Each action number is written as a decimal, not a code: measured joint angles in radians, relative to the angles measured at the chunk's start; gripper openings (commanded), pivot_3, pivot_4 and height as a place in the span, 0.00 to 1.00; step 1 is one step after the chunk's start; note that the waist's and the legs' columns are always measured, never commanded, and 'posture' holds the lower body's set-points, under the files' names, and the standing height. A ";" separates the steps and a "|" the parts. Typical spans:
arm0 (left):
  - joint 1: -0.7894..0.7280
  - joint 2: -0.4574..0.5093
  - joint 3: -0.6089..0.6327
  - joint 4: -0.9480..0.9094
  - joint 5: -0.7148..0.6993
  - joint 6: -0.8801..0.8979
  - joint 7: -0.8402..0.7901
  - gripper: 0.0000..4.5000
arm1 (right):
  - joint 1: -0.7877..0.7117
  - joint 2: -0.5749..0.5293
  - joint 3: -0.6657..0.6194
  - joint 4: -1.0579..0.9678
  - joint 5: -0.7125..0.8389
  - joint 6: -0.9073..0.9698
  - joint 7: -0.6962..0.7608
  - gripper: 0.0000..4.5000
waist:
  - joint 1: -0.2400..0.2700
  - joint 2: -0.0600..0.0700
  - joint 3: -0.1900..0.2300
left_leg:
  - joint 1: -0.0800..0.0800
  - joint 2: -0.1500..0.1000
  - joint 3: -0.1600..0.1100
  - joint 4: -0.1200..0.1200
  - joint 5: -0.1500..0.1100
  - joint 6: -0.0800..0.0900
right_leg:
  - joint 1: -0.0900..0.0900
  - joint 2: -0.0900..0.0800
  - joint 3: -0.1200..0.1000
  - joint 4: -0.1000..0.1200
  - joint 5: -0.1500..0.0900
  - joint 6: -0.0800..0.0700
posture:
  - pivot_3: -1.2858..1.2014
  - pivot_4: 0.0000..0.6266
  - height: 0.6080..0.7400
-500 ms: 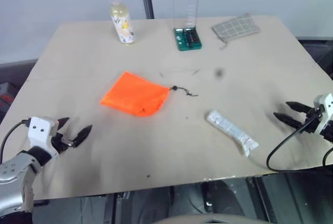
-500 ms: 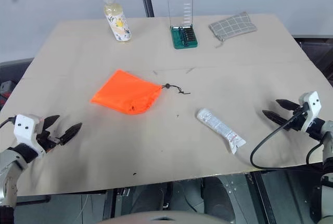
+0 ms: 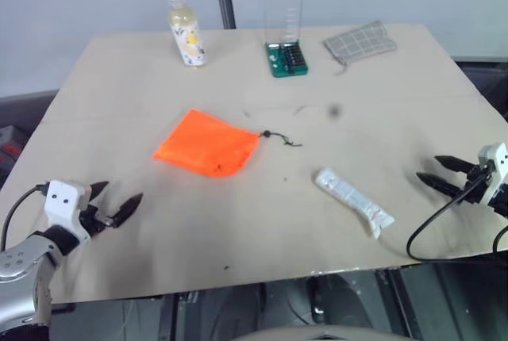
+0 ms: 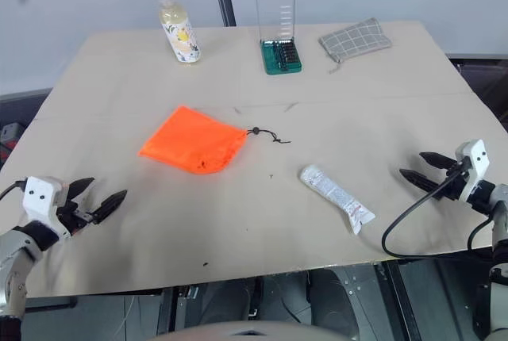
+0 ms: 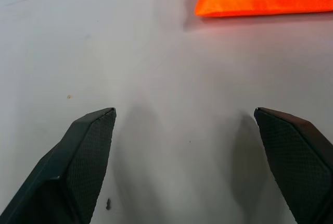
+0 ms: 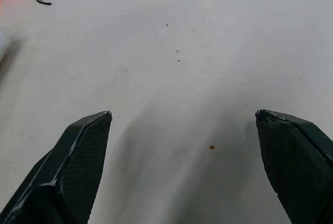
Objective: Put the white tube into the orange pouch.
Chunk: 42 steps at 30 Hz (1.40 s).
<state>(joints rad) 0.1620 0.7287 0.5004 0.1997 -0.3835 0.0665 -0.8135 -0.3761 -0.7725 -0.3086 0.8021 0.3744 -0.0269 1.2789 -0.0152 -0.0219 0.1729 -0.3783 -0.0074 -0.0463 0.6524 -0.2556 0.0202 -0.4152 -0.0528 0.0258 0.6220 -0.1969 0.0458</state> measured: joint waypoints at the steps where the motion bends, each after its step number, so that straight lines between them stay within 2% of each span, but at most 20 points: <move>1: 0.002 0.000 0.000 -0.009 -0.001 0.007 0.000 0.98 | 0.000 0.000 0.000 0.000 0.000 0.000 0.000 0.99 | 0.000 0.000 0.000 | 0.000 0.000 0.000 0.000 0.000 0.000 | 0.000 0.000 0.000 0.000 0.000 0.000 | 0.52 0.24 1.00; 11: 0.005 0.000 0.000 -0.039 -0.013 0.029 0.002 0.98 | 0.000 0.001 0.000 0.000 0.000 0.000 0.001 0.99 | 0.000 0.000 0.000 | 0.000 0.000 0.000 0.000 0.000 0.000 | 0.000 0.000 0.000 0.000 0.000 0.000 | 0.52 0.24 1.00; 15: 0.007 -0.006 -0.002 -0.112 -0.016 0.055 0.001 0.98 | 0.009 0.006 0.002 -0.045 0.005 0.004 0.016 0.99 | 0.000 0.000 0.000 | 0.000 0.000 0.000 0.000 0.000 0.000 | 0.000 0.000 0.000 0.000 0.000 0.000 | 0.52 0.24 1.00; 20: -0.005 -0.022 -0.099 -0.372 -0.015 0.186 0.066 0.98 | 0.141 0.014 0.019 -0.389 0.109 0.170 0.061 0.99 | 0.006 0.000 0.000 | -0.001 -0.001 -0.004 0.000 0.000 0.000 | 0.000 -0.001 0.000 0.001 0.002 0.004 | 0.52 0.24 1.00; 23: -0.059 -0.042 -0.204 -0.539 -0.010 0.289 0.130 0.98 | 0.244 0.025 0.031 -0.656 0.190 0.295 0.039 0.99 | 0.007 0.000 0.000 | -0.001 -0.001 -0.007 0.000 0.000 0.000 | 0.000 -0.001 0.000 0.001 0.002 0.004 | 0.52 0.24 1.00; 26: -0.136 -0.077 -0.300 -0.624 0.010 0.346 0.189 0.98 | 0.287 0.048 0.057 -0.825 0.239 0.365 0.002 0.99 | 0.005 0.000 0.000 | -0.001 -0.001 -0.006 0.001 0.000 0.000 | 0.000 0.000 -0.001 0.001 0.002 0.005 | 0.52 0.24 1.00; 33: -0.285 -0.160 -0.480 -0.629 0.159 0.384 0.327 0.98 | 0.336 0.077 0.073 -1.076 0.315 0.441 -0.091 0.99 | 0.004 0.000 0.000 | -0.001 -0.002 -0.003 0.001 0.000 0.000 | 0.000 0.001 -0.001 0.002 0.002 0.005 | 0.52 0.24 1.00; 37: -0.319 -0.209 -0.519 -0.539 0.250 0.379 0.398 0.98 | 0.359 0.075 0.075 -1.148 0.334 0.458 -0.122 0.99 | 0.007 0.000 0.000 | -0.001 -0.004 -0.004 0.001 0.000 0.000 | 0.000 0.001 -0.001 0.001 0.002 0.005 | 0.52 0.24 1.00; 42: -0.327 -0.243 -0.547 -0.471 0.288 0.376 0.418 0.98 | 0.372 0.069 0.075 -1.167 0.336 0.459 -0.133 0.99 | 0.008 0.000 0.000 | -0.001 -0.005 -0.004 0.001 0.000 0.000 | 0.000 0.000 -0.001 0.001 0.002 0.005 | 0.52 0.24 1.00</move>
<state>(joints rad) -0.1647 0.4861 -0.0465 -0.2708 -0.0958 0.4429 -0.3956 -0.0043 -0.7032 -0.2338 -0.3651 0.7102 0.4316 1.1463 -0.0071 -0.0223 0.1733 -0.3798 -0.0122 -0.0504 0.6537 -0.2555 0.0201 -0.4149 -0.0525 0.0243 0.6232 -0.1951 0.0509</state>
